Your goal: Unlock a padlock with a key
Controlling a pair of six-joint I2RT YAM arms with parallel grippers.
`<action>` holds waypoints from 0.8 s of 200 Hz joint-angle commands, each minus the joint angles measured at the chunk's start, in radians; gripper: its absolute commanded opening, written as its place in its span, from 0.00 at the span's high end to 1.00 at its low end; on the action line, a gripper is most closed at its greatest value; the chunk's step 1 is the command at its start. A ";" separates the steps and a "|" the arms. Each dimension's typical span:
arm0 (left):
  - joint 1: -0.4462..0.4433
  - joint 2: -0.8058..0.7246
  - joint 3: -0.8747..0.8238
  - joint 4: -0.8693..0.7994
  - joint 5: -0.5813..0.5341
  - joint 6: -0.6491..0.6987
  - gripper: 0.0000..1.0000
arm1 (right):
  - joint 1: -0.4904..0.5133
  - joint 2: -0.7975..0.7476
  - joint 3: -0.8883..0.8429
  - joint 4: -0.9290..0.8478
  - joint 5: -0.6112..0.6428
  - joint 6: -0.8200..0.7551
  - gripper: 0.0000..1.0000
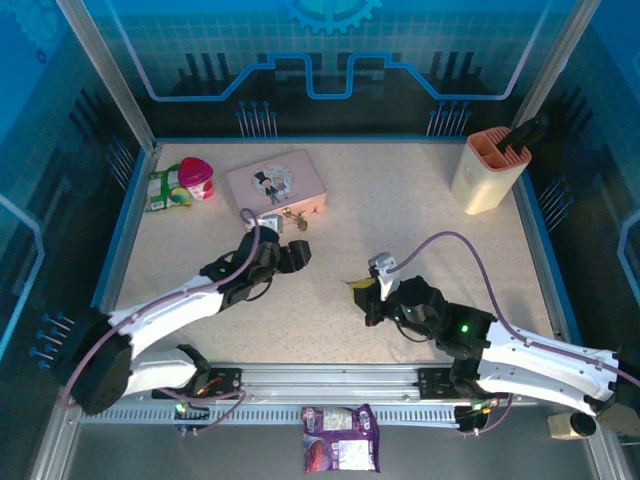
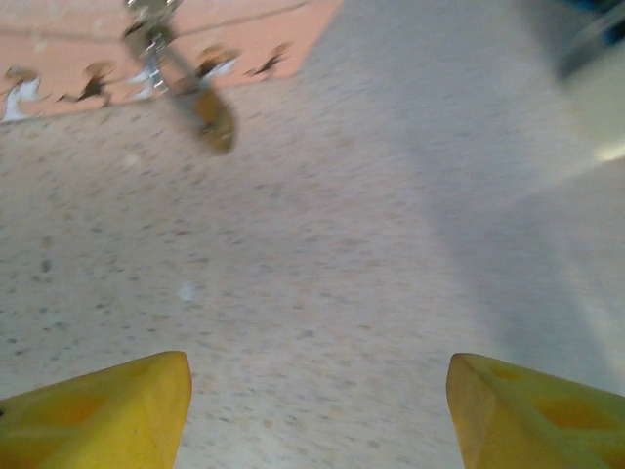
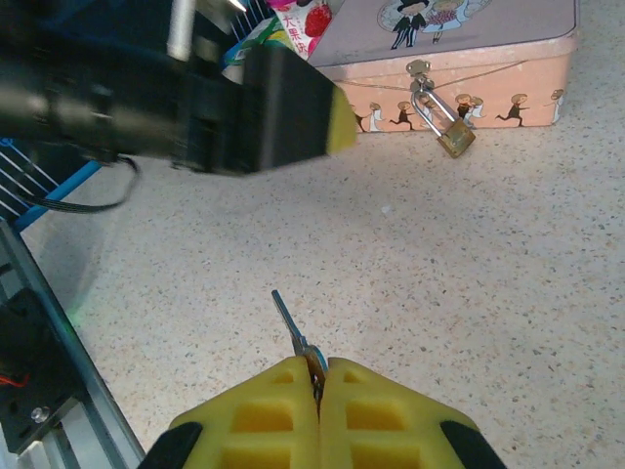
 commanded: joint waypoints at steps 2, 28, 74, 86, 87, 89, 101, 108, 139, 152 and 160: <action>0.006 0.154 0.088 0.054 -0.137 -0.040 0.30 | 0.034 -0.020 -0.025 0.016 0.066 -0.018 1.00; 0.032 0.318 0.111 0.197 -0.163 -0.083 0.32 | 0.063 -0.037 -0.070 0.069 0.065 0.004 1.00; 0.055 0.539 0.194 0.352 -0.211 -0.154 0.35 | 0.075 -0.100 -0.126 0.076 0.053 0.022 1.00; 0.072 0.582 0.216 0.378 -0.195 -0.173 0.35 | 0.075 -0.123 -0.138 0.069 0.054 0.025 1.00; 0.074 0.584 0.218 0.379 -0.195 -0.176 0.35 | 0.075 -0.125 -0.140 0.069 0.053 0.025 1.00; 0.074 0.591 0.224 0.382 -0.195 -0.179 0.35 | 0.075 -0.129 -0.142 0.068 0.053 0.025 1.00; 0.083 0.620 0.244 0.391 -0.202 -0.193 0.35 | 0.075 -0.152 -0.158 0.064 0.054 0.029 1.00; 0.089 0.638 0.257 0.390 -0.205 -0.197 0.35 | 0.075 -0.166 -0.166 0.064 0.054 0.031 1.00; 0.113 0.697 0.312 0.388 -0.198 -0.215 0.39 | 0.073 -0.211 -0.200 0.065 0.057 0.038 1.00; 0.119 0.709 0.334 0.359 -0.215 -0.223 0.41 | 0.071 -0.219 -0.205 0.058 0.056 0.036 1.00; 0.124 0.714 0.344 0.342 -0.221 -0.230 0.43 | 0.072 -0.223 -0.205 0.052 0.056 0.036 1.00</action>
